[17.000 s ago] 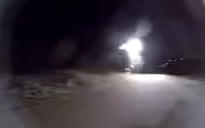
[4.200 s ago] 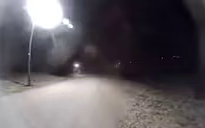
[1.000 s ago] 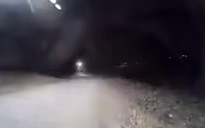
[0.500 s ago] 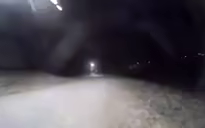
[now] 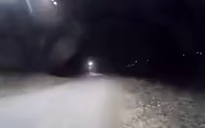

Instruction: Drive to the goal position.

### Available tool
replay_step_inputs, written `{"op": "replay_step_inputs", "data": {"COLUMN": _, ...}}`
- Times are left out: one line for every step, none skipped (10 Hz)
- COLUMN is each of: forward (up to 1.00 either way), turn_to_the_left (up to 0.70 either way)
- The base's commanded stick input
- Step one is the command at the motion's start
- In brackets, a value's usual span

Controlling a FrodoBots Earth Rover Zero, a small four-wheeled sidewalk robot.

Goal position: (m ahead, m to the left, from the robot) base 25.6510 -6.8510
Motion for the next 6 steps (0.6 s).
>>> {"op": "replay_step_inputs", "data": {"forward": 1.00, "turn_to_the_left": 0.30}}
{"op": "replay_step_inputs", "data": {"forward": 1.00, "turn_to_the_left": 0.00}}
{"op": "replay_step_inputs", "data": {"forward": 1.00, "turn_to_the_left": 0.00}}
{"op": "replay_step_inputs", "data": {"forward": 1.00, "turn_to_the_left": 0.00}}
{"op": "replay_step_inputs", "data": {"forward": 1.00, "turn_to_the_left": 0.00}}
{"op": "replay_step_inputs", "data": {"forward": 1.00, "turn_to_the_left": 0.10}}
